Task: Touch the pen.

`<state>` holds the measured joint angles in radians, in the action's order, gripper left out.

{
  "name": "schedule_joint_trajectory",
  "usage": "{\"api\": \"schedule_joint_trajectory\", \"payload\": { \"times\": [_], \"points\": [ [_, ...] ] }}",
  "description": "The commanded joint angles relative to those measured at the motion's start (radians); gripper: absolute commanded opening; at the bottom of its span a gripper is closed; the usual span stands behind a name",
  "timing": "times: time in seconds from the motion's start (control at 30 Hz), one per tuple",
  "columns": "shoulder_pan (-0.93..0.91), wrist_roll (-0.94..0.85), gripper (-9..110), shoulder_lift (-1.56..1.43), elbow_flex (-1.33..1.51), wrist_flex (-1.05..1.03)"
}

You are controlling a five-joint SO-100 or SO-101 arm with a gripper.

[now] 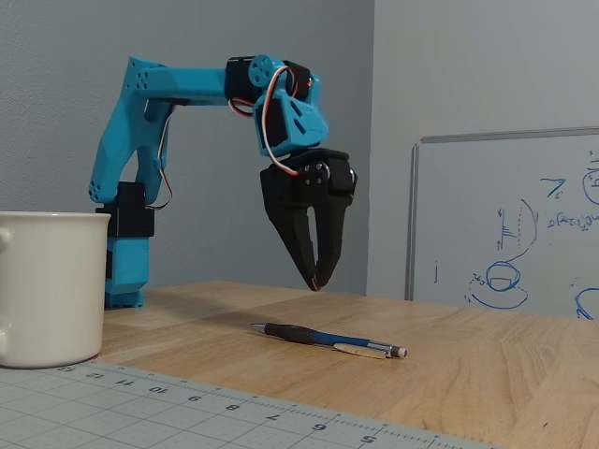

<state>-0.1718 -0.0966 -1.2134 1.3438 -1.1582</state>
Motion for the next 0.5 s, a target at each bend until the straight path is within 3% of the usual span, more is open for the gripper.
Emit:
{"api": "schedule_joint_trajectory", "payload": {
  "times": [0.0,0.47],
  "points": [
    [0.006,0.006,0,0.006,-0.075,0.009],
    [0.077,0.009,1,0.077,-0.077,0.009]
  ]
}}
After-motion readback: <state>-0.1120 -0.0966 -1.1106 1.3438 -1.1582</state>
